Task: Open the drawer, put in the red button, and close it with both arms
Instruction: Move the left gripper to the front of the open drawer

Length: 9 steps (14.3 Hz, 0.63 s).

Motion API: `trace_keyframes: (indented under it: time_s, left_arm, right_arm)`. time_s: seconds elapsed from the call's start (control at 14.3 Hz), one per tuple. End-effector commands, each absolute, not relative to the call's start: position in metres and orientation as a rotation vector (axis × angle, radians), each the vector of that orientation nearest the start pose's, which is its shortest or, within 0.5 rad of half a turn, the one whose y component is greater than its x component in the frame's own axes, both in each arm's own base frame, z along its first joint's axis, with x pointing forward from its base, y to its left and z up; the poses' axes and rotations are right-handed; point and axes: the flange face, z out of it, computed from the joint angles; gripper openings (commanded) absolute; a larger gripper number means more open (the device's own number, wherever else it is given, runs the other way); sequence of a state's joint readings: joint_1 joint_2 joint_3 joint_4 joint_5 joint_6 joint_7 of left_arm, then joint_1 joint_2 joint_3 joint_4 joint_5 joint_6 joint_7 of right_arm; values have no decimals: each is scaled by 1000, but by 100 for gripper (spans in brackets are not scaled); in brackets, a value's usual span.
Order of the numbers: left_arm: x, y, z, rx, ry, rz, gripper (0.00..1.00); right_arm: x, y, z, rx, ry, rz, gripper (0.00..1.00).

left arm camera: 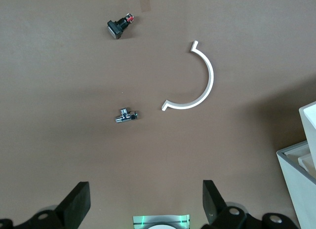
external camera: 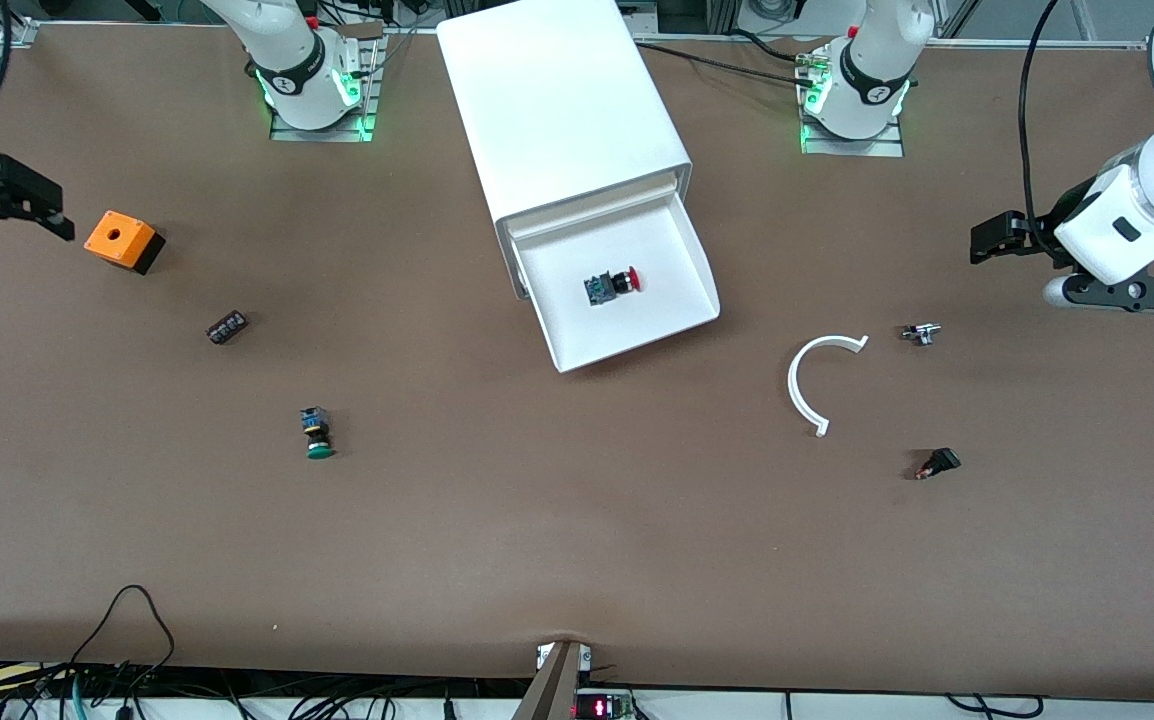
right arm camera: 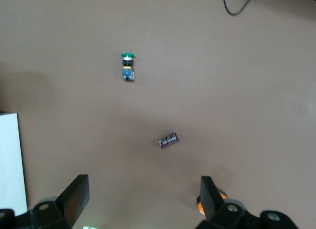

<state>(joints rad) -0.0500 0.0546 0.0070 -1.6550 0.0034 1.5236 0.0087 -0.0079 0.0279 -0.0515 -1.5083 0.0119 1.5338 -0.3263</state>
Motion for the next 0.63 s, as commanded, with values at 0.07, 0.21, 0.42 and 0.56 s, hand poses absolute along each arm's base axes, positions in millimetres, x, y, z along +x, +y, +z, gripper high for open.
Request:
trace_keyframes:
  time_s: [0.07,0.21,0.42,0.56]
  left_arm:
    - [559,-23,557,-3121,69,300,100]
    - [559,-23,557,-3121,69,300,100]
    - [559,-23,557,-3121,69,302,100]
    - [559,-23,557,-3120,69,305,100]
  right_arm:
    - [564,-50,615,-3101,-400,39,100]
    - [562,-54,619,-3105,-398,30,100]
    - [561,-63,621,-3119,-378,22,100]
    - [560,-62,619,-3120,-380,45,100]
